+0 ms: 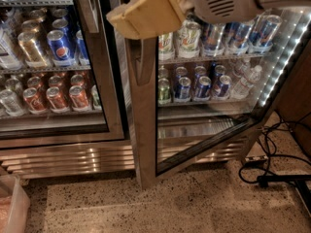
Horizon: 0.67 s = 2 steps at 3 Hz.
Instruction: Open right fridge door
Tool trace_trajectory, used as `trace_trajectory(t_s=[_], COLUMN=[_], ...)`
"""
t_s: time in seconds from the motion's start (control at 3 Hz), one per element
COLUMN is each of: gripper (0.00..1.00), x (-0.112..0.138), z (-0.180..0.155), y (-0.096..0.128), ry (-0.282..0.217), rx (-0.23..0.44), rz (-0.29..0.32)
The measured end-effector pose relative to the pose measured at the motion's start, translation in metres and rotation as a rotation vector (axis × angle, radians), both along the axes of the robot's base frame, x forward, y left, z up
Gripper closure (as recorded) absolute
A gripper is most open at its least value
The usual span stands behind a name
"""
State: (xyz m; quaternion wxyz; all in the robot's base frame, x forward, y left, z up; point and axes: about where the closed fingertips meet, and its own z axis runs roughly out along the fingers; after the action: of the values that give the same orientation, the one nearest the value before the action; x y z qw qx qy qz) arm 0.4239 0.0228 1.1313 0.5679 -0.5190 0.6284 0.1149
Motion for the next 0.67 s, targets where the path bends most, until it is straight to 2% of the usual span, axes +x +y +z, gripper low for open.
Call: trace_trajectory(t_s=[0.67], gripper=[0.04], x=[0.0], z=[0.0], y=[0.0], ry=[0.0], rx=[0.0], rz=[0.0])
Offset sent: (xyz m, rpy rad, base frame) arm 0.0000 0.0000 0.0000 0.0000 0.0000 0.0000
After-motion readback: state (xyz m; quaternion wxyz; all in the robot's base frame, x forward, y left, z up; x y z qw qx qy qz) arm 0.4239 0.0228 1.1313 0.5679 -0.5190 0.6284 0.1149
